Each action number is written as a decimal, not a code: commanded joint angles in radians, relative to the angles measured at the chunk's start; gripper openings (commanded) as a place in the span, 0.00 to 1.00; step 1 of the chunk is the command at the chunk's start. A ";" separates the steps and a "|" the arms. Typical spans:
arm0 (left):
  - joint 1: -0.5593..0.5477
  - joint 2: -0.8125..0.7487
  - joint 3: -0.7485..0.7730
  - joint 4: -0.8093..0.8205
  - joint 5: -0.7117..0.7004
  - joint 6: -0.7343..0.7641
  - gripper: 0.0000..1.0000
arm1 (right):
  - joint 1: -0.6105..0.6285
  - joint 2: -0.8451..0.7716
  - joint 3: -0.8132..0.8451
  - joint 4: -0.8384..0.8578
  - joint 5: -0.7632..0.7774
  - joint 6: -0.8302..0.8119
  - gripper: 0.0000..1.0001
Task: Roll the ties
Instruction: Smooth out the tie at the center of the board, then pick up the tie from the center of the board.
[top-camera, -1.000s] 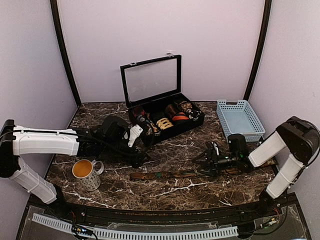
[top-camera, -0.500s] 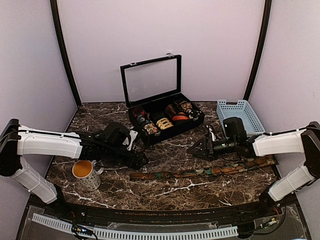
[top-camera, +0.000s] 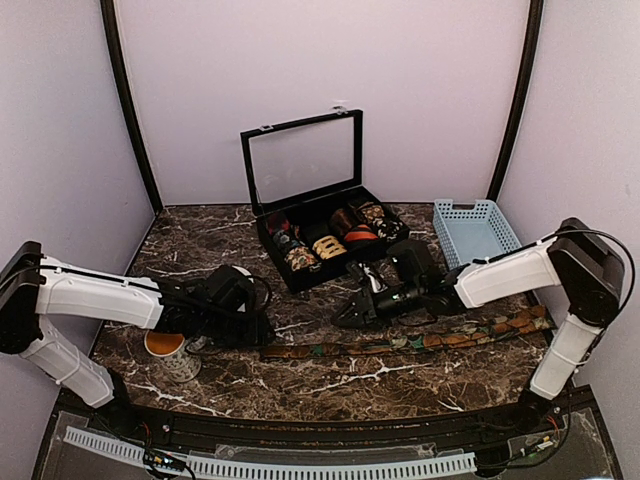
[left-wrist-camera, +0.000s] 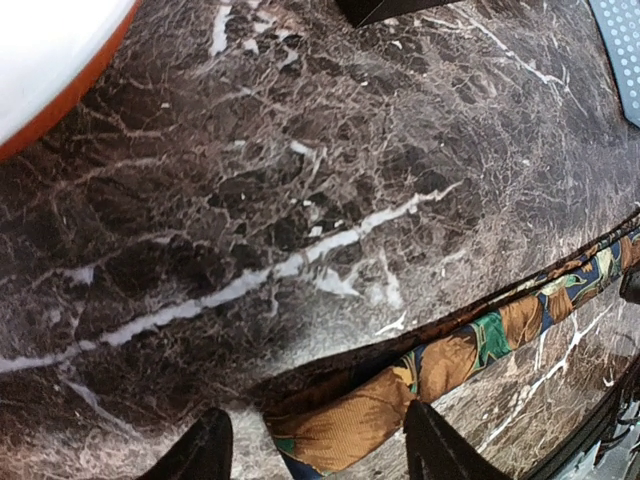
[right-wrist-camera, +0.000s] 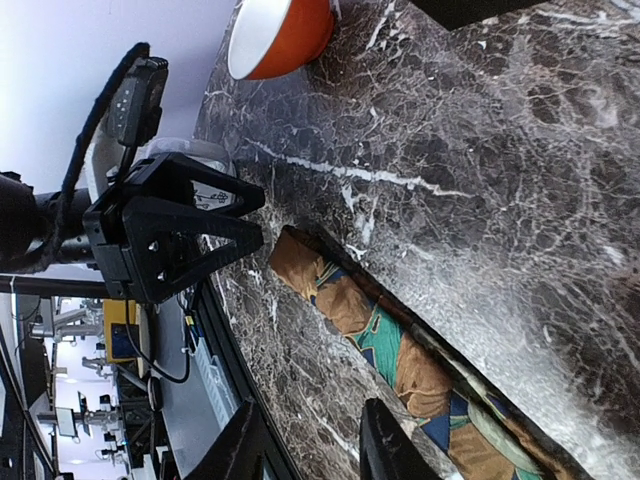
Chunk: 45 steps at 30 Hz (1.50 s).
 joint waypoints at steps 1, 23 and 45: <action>-0.024 0.007 -0.025 -0.026 -0.013 -0.114 0.59 | 0.048 0.073 0.065 0.060 0.018 0.021 0.31; -0.069 0.005 -0.153 0.154 -0.023 -0.198 0.36 | 0.185 0.361 0.223 0.084 0.076 0.031 0.12; -0.193 -0.031 -0.073 0.411 0.018 0.101 0.00 | 0.238 0.439 0.270 0.087 0.091 0.068 0.09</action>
